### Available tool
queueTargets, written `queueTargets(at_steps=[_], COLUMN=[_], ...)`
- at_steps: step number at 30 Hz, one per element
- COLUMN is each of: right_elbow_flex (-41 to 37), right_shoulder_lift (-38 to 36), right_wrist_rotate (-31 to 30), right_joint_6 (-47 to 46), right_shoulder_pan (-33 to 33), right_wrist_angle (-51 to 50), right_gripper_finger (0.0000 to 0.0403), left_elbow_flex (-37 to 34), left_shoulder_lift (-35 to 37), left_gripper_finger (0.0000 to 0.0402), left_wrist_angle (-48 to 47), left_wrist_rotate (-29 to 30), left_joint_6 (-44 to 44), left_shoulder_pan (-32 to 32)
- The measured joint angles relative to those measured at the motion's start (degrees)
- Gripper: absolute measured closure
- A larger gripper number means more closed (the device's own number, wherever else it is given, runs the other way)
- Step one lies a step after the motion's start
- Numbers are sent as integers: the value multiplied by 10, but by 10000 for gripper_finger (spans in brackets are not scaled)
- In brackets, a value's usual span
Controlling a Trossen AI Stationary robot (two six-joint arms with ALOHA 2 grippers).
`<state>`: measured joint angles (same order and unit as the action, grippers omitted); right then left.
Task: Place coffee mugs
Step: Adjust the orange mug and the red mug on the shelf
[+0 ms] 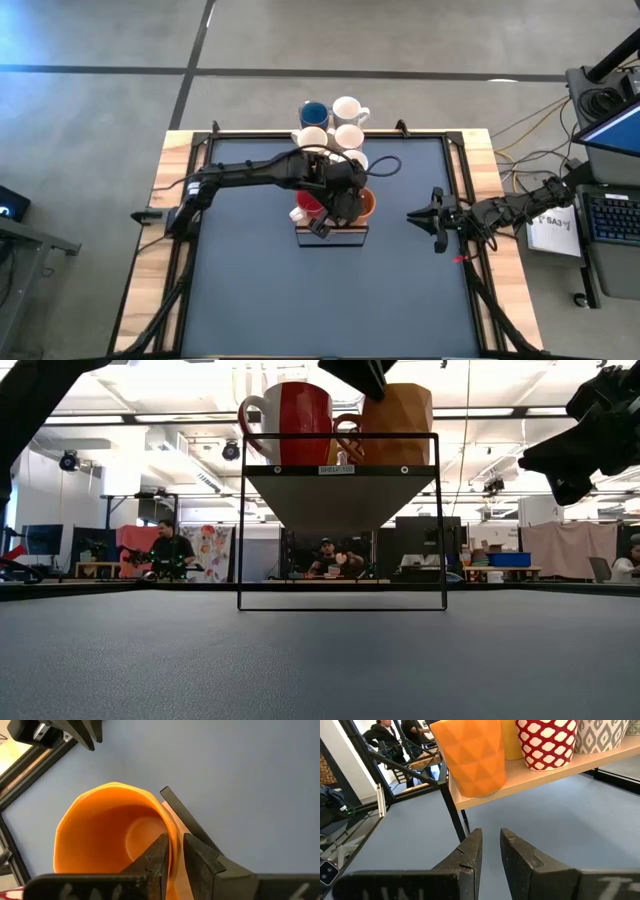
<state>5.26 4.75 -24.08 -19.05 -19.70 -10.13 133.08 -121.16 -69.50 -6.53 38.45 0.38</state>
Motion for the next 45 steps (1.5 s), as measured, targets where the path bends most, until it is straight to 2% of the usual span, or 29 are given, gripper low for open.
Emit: queueTargets(at_steps=[10,17,24,34,45], right_elbow_flex=[0,0,0,0,0], right_shoulder_lift=[0,0,0,0,0], right_wrist_rotate=[0,0,0,0,0], right_joint_6=[0,0,0,0,0], right_shoulder_pan=[0,0,0,0,0], right_wrist_angle=[0,0,0,0,0], right_gripper_finger=[346,346,346,346,346], left_elbow_flex=[0,0,0,0,18], left_shoulder_lift=[0,0,0,0,3], left_gripper_finger=[365,395,396,398,398], left_wrist_angle=[-4,-6,-6,-16,-70], left_wrist_rotate=[-1,-4,-3,-2,-4], left_joint_6=[16,21,32,104,166], left_shoulder_pan=[0,0,0,5,11])
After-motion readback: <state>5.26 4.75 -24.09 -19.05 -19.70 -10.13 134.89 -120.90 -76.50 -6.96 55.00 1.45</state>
